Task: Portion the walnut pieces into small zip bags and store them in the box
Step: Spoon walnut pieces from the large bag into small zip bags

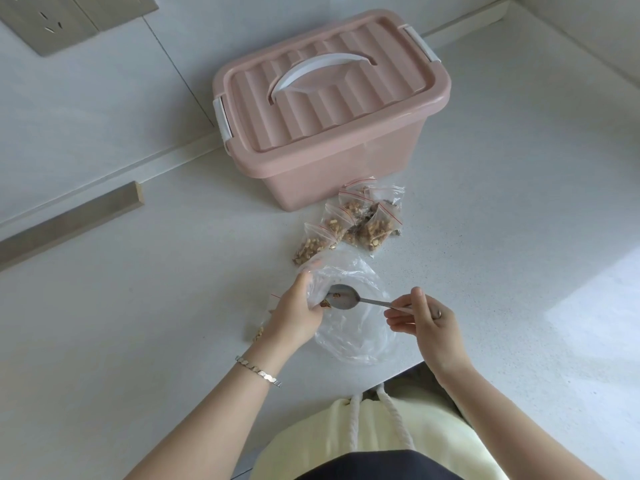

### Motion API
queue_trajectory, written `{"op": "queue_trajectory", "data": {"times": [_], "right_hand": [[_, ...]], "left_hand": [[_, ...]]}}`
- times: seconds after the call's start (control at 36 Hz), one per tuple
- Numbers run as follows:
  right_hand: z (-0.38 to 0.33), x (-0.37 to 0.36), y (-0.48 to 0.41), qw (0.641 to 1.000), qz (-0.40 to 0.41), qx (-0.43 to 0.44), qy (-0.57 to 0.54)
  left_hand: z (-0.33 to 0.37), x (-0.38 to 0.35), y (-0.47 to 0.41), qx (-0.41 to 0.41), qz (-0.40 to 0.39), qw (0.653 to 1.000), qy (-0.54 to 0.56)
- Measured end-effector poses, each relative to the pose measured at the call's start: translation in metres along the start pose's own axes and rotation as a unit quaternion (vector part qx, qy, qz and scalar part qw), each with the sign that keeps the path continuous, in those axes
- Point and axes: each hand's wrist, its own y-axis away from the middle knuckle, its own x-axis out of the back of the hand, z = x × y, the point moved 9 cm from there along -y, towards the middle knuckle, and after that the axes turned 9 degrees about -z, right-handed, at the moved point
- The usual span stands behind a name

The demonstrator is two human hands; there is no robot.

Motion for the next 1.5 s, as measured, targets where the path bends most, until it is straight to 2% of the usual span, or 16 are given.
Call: {"op": "queue_trajectory", "data": {"times": [0.19, 0.36, 0.47, 0.58, 0.67, 0.94, 1.14, 1.36, 1.5], "right_hand": [[0.003, -0.005, 0.006, 0.998, -0.004, 0.012, 0.064], [0.015, -0.007, 0.008, 0.998, -0.010, -0.004, 0.058], [0.028, -0.004, 0.007, 0.998, -0.013, -0.052, -0.027], [0.051, 0.002, 0.009, 0.978, 0.001, -0.144, -0.153], [0.060, 0.007, 0.010, 0.967, 0.009, -0.163, -0.198], [0.045, 0.021, 0.012, 0.982, 0.010, -0.121, -0.148], [0.030, 0.031, 0.014, 0.990, 0.038, -0.076, -0.109], [0.016, 0.018, 0.012, 0.998, 0.021, -0.030, -0.042], [0.017, 0.019, 0.011, 0.999, 0.029, -0.026, -0.038]], "left_hand": [[0.000, 0.002, 0.000, -0.037, 0.022, 0.997, 0.070], [0.006, 0.001, -0.001, -0.054, 0.024, 0.994, 0.091], [0.004, 0.002, -0.003, -0.046, 0.043, 0.993, 0.104], [-0.007, 0.004, -0.006, -0.014, 0.063, 0.998, 0.027], [-0.007, 0.002, -0.005, 0.001, 0.050, 0.999, -0.017], [-0.011, 0.002, -0.002, 0.017, 0.061, 0.997, 0.035], [-0.011, 0.002, -0.004, 0.020, 0.055, 0.998, -0.001], [-0.014, -0.001, -0.007, 0.041, 0.038, 0.998, -0.033], [-0.019, 0.001, -0.006, 0.063, 0.046, 0.996, -0.035]]}}
